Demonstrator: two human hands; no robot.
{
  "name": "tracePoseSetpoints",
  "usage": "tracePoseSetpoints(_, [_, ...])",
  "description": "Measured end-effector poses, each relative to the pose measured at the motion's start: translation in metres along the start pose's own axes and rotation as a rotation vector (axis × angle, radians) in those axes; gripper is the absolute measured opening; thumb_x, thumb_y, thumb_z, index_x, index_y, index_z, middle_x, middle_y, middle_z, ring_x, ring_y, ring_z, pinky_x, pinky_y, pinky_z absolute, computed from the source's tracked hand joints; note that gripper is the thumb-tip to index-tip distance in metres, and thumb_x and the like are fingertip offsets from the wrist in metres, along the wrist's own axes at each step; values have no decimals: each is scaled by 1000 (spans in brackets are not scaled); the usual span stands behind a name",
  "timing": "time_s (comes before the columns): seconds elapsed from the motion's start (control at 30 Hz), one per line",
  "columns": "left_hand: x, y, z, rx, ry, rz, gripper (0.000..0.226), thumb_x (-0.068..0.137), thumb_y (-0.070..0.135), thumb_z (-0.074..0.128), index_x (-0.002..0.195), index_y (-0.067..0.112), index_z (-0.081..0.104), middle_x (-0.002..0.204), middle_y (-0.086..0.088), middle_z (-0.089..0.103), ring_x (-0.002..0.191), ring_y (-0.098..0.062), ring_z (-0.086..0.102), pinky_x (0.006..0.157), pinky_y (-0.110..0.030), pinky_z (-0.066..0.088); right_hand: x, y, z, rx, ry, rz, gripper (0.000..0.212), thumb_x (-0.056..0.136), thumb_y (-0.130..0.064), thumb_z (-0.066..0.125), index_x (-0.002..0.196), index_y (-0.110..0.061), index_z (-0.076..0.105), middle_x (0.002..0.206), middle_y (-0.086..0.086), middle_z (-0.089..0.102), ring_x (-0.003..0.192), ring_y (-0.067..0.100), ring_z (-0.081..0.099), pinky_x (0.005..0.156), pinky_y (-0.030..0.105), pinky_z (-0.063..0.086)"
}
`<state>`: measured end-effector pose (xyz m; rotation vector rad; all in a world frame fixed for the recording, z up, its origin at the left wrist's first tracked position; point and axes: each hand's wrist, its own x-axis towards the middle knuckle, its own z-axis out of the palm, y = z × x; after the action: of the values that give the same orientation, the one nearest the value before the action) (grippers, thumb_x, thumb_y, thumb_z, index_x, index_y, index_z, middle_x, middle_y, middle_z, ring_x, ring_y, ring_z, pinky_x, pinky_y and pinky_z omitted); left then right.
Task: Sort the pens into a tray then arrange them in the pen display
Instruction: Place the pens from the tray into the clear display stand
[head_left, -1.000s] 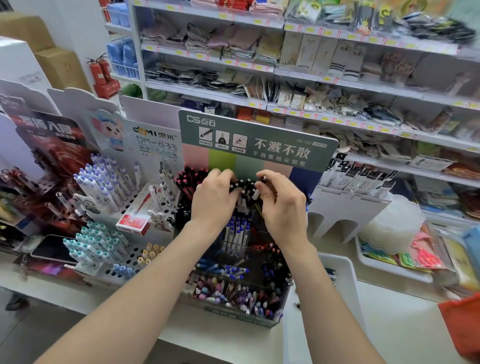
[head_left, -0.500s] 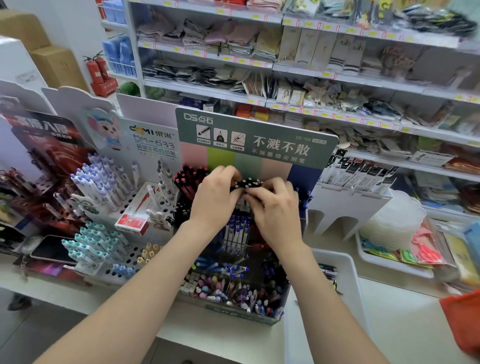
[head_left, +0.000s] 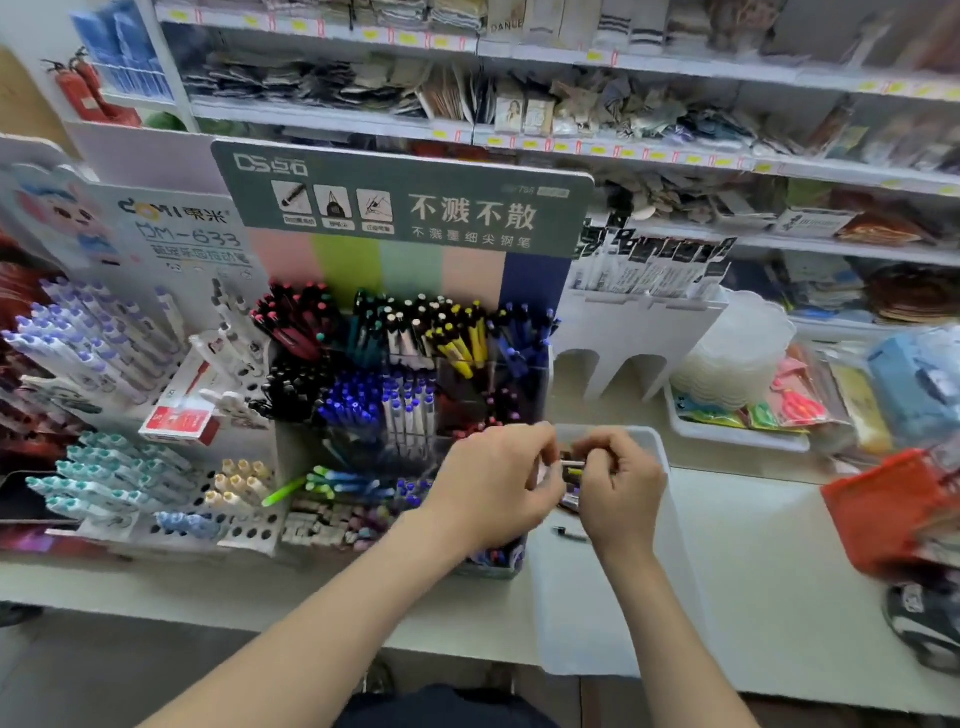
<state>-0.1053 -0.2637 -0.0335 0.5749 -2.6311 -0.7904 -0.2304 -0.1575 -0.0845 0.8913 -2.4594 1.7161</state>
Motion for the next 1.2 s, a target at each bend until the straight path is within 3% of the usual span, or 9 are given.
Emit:
tracePoseSetpoints(0.17, [14,8,73,128,-489,81,15,97,19,53,105,16,64,108,-5,66,100,-29,63,84,-46,54,-6,110,-19,-392,-386,222,30,89,-4,56,108,-14,77,97,-4,74,95,20,67,79,33,50])
tracePoseSetpoints(0.4, [7,-3,154,354,-766,-3,24,102,15,48,122,6,57,128,-20,49,106,-40,54,84,-43,44,-18,195,-23,-708,-568,315,37,101,-18,59,134,-2,52,137,20,52,123,39,53,101,44,45])
tracePoseSetpoints(0.53, [0,-9,182,502,-874,-40,28,102,12,45,128,5,53,131,-20,45,104,-35,47,86,-43,47,-18,210,-16,-890,-665,250,50,103,-23,60,144,-2,41,138,19,50,118,39,56,93,44,49])
tracePoseSetpoints(0.63, [0,-11,194,585,-894,-26,34,104,16,45,136,6,50,135,-19,46,119,-37,49,83,-39,36,-14,215,-15,-905,-667,202,50,94,-1,52,143,-5,44,129,19,56,109,40,60,85,45,49])
tracePoseSetpoints(0.83, [5,-23,216,661,-856,-25,42,103,20,47,143,10,45,139,-17,47,123,-37,50,100,-43,42,-14,229,-16,-842,-575,28,43,75,-2,63,117,-6,61,118,21,55,104,46,57,81,47,47])
tracePoseSetpoints(0.9, [7,-24,224,707,-844,-36,44,101,21,51,143,10,46,139,-16,47,125,-37,50,104,-44,41,-13,236,-16,-822,-666,-29,78,74,-26,69,148,-10,49,150,28,41,136,49,43,108,53,42])
tracePoseSetpoints(0.97, [9,-25,230,784,-818,-40,48,100,24,53,145,9,46,141,-17,46,129,-37,48,113,-48,35,-10,241,-16,-838,-841,-56,107,77,-49,62,169,-18,17,173,25,5,161,43,8,128,57,16])
tracePoseSetpoints(1.07, [14,-26,234,876,-766,-34,47,99,25,53,142,8,49,142,-19,47,128,-39,47,116,-52,31,5,249,-11,-868,-924,-75,120,78,-57,61,170,-23,-7,175,18,-18,163,38,-12,130,58,2])
tracePoseSetpoints(1.2, [16,-23,234,817,-707,-83,42,98,18,52,138,6,50,142,-20,45,123,-39,48,108,-44,39,33,248,2,-921,-943,-135,122,79,-57,68,169,-28,-9,177,10,-11,163,36,-12,129,61,-2])
